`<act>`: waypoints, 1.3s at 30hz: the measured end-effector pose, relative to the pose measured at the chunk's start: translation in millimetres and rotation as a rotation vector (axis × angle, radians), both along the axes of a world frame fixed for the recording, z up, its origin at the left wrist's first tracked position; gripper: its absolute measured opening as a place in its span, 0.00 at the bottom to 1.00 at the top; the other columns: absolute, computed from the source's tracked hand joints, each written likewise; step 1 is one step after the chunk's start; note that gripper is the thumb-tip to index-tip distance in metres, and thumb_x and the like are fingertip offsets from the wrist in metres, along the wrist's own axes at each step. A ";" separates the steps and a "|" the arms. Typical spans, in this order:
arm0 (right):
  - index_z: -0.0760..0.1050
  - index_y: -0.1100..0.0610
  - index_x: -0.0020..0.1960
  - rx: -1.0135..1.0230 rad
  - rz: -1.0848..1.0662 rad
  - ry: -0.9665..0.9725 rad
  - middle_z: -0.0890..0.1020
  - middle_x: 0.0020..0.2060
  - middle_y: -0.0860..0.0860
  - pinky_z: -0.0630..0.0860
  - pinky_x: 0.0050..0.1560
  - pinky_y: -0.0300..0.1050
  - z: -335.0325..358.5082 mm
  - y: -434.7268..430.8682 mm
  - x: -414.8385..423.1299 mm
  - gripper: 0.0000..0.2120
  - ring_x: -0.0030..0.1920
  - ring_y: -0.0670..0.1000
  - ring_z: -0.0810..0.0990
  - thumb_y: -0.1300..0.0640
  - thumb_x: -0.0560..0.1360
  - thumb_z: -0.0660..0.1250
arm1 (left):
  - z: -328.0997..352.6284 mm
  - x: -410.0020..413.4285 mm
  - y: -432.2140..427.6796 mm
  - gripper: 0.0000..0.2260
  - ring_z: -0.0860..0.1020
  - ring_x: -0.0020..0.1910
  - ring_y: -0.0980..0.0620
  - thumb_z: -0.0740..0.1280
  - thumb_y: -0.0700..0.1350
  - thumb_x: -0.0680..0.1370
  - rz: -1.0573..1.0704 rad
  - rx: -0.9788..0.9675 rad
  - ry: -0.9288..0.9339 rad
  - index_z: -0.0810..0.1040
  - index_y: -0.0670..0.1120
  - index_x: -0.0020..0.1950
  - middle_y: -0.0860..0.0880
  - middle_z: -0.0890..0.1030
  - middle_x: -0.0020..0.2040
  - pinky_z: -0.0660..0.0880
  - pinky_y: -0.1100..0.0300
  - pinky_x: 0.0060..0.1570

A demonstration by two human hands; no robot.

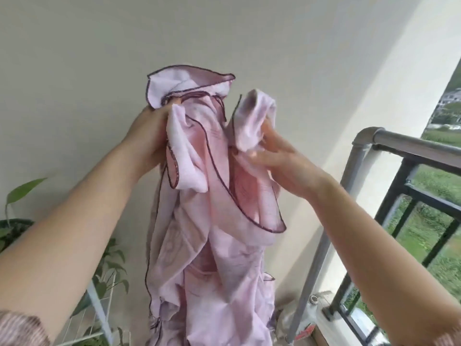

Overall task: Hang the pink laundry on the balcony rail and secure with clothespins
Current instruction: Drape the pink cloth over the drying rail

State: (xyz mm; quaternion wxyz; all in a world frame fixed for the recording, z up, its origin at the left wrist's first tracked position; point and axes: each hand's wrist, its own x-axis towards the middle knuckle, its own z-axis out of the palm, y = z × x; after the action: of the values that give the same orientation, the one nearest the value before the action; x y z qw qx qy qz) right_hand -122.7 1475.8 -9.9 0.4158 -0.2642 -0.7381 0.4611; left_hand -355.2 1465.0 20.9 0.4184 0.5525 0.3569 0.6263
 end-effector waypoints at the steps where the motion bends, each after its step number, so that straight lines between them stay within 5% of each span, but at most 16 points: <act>1: 0.65 0.39 0.70 0.016 -0.013 -0.128 0.67 0.72 0.48 0.71 0.65 0.48 -12.6 1.0 -13.6 0.39 0.70 0.45 0.67 0.54 0.64 0.77 | -4.5 11.0 -2.6 0.07 0.80 0.36 0.56 0.63 0.41 0.77 -0.012 -0.020 0.039 0.78 0.48 0.40 0.53 0.82 0.36 0.74 0.67 0.41; 3: 0.79 0.48 0.55 0.069 -0.261 -0.395 0.80 0.55 0.53 0.78 0.52 0.45 -37.8 -2.2 -40.0 0.26 0.55 0.46 0.78 0.48 0.58 0.75 | -18.8 31.1 -3.1 0.07 0.81 0.38 0.57 0.64 0.45 0.78 -0.041 -0.043 0.138 0.79 0.48 0.41 0.54 0.83 0.37 0.77 0.63 0.45; 5: 0.80 0.60 0.45 0.107 -0.514 -0.389 0.83 0.40 0.53 0.79 0.44 0.43 -56.8 3.1 -50.4 0.14 0.43 0.48 0.78 0.50 0.68 0.70 | -36.1 40.5 -1.2 0.07 0.81 0.46 0.51 0.65 0.48 0.76 -0.083 -0.084 0.175 0.81 0.48 0.43 0.49 0.84 0.44 0.75 0.53 0.56; 8: 0.79 0.59 0.47 0.129 -0.577 -0.273 0.82 0.44 0.53 0.77 0.44 0.42 -63.9 13.4 -44.2 0.06 0.47 0.51 0.79 0.64 0.74 0.64 | -67.9 29.1 -0.6 0.09 0.79 0.55 0.52 0.64 0.50 0.78 -0.245 -0.036 0.207 0.79 0.52 0.56 0.50 0.82 0.55 0.70 0.52 0.60; 11: 0.78 0.61 0.50 0.136 -0.717 -0.372 0.82 0.47 0.57 0.78 0.51 0.54 -56.9 25.6 -32.7 0.11 0.50 0.58 0.80 0.65 0.73 0.60 | -126.4 7.0 -10.7 0.43 0.59 0.75 0.54 0.72 0.64 0.64 -0.240 -0.042 0.375 0.54 0.64 0.73 0.54 0.59 0.76 0.59 0.51 0.70; 13: 0.78 0.58 0.49 0.091 -0.772 -0.283 0.82 0.47 0.58 0.79 0.51 0.56 -45.0 28.0 -33.5 0.12 0.50 0.59 0.80 0.65 0.71 0.59 | -179.8 6.3 -23.7 0.63 0.45 0.76 0.56 0.74 0.72 0.51 -0.184 -0.227 0.598 0.36 0.65 0.73 0.59 0.43 0.77 0.51 0.49 0.74; 15: 0.76 0.55 0.48 -0.035 -0.757 -0.020 0.82 0.46 0.57 0.80 0.52 0.57 -26.9 28.0 -38.6 0.12 0.49 0.58 0.82 0.65 0.69 0.60 | -223.6 28.7 -36.4 0.68 0.51 0.76 0.54 0.76 0.70 0.47 -0.161 -0.272 0.707 0.39 0.57 0.76 0.56 0.49 0.77 0.56 0.48 0.74; 18: 0.77 0.59 0.48 -0.334 -0.649 0.304 0.83 0.43 0.58 0.81 0.52 0.54 -4.6 20.1 -48.0 0.07 0.47 0.58 0.83 0.65 0.71 0.66 | -235.0 69.3 -27.4 0.38 0.80 0.50 0.55 0.82 0.54 0.52 -0.009 -0.280 0.407 0.73 0.46 0.58 0.48 0.82 0.51 0.80 0.57 0.49; 21: 0.76 0.63 0.57 -0.422 -0.366 0.504 0.82 0.46 0.58 0.79 0.54 0.51 1.4 19.5 -40.2 0.15 0.50 0.58 0.83 0.63 0.71 0.69 | -198.6 83.7 -3.8 0.03 0.77 0.34 0.52 0.66 0.40 0.66 0.139 -0.339 0.262 0.75 0.44 0.38 0.48 0.79 0.33 0.71 0.64 0.29; 23: 0.72 0.58 0.58 -0.307 -0.329 0.314 0.79 0.48 0.55 0.76 0.49 0.46 0.3 17.7 -19.0 0.17 0.48 0.54 0.80 0.60 0.70 0.70 | -170.0 77.5 4.9 0.05 0.75 0.34 0.50 0.59 0.36 0.66 0.085 -0.329 0.130 0.74 0.43 0.36 0.45 0.75 0.31 0.68 0.59 0.32; 26: 0.64 0.48 0.71 -0.212 -0.429 -0.132 0.72 0.66 0.48 0.67 0.62 0.52 -17.2 9.2 29.8 0.37 0.64 0.49 0.71 0.49 0.66 0.76 | -124.1 60.4 11.3 0.06 0.74 0.33 0.50 0.60 0.36 0.66 0.094 -0.287 0.112 0.75 0.44 0.33 0.45 0.75 0.30 0.69 0.56 0.35; 29: 0.52 0.40 0.76 -0.314 -0.145 -0.176 0.63 0.74 0.45 0.64 0.70 0.56 -50.6 -10.8 36.7 0.48 0.72 0.47 0.65 0.51 0.66 0.78 | -68.7 57.8 19.6 0.09 0.79 0.30 0.53 0.64 0.35 0.69 0.087 -0.158 -0.038 0.78 0.46 0.32 0.50 0.80 0.28 0.75 0.58 0.38; 32: 0.69 0.49 0.69 -0.152 -0.194 -0.209 0.80 0.60 0.45 0.77 0.57 0.41 -73.9 -17.6 -4.5 0.30 0.60 0.44 0.79 0.54 0.70 0.76 | -12.4 78.4 37.9 0.01 0.81 0.32 0.58 0.69 0.40 0.72 0.042 -0.070 -0.094 0.80 0.44 0.43 0.52 0.82 0.32 0.77 0.62 0.38; 34: 0.77 0.51 0.55 -0.134 -0.450 -0.084 0.84 0.41 0.42 0.76 0.35 0.32 -64.3 -12.0 -27.7 0.13 0.41 0.40 0.82 0.54 0.72 0.73 | 12.7 92.2 40.1 0.19 0.82 0.48 0.54 0.73 0.54 0.68 -0.032 -0.035 0.006 0.79 0.45 0.54 0.49 0.84 0.48 0.78 0.56 0.54; 36: 0.78 0.54 0.50 -0.149 -0.614 0.018 0.80 0.34 0.43 0.69 0.23 0.30 -47.2 -0.5 -30.1 0.06 0.33 0.41 0.78 0.60 0.74 0.68 | 15.3 96.1 36.1 0.31 0.78 0.58 0.53 0.70 0.64 0.66 -0.114 0.024 0.172 0.76 0.47 0.61 0.50 0.81 0.58 0.73 0.52 0.63; 39: 0.79 0.57 0.53 -0.142 -0.727 0.081 0.83 0.42 0.52 0.82 0.38 0.43 -18.6 13.5 -17.1 0.13 0.45 0.52 0.82 0.66 0.71 0.64 | -18.2 74.0 24.4 0.38 0.69 0.69 0.59 0.67 0.69 0.66 -0.119 0.229 0.436 0.63 0.58 0.72 0.60 0.71 0.69 0.66 0.55 0.69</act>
State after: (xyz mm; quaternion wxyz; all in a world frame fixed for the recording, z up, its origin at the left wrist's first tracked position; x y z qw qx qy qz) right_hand -139.7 1489.3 -28.5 0.5617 -0.5188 -0.5454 0.3434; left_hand -281.3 1489.3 2.7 0.3024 0.7384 0.3321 0.5030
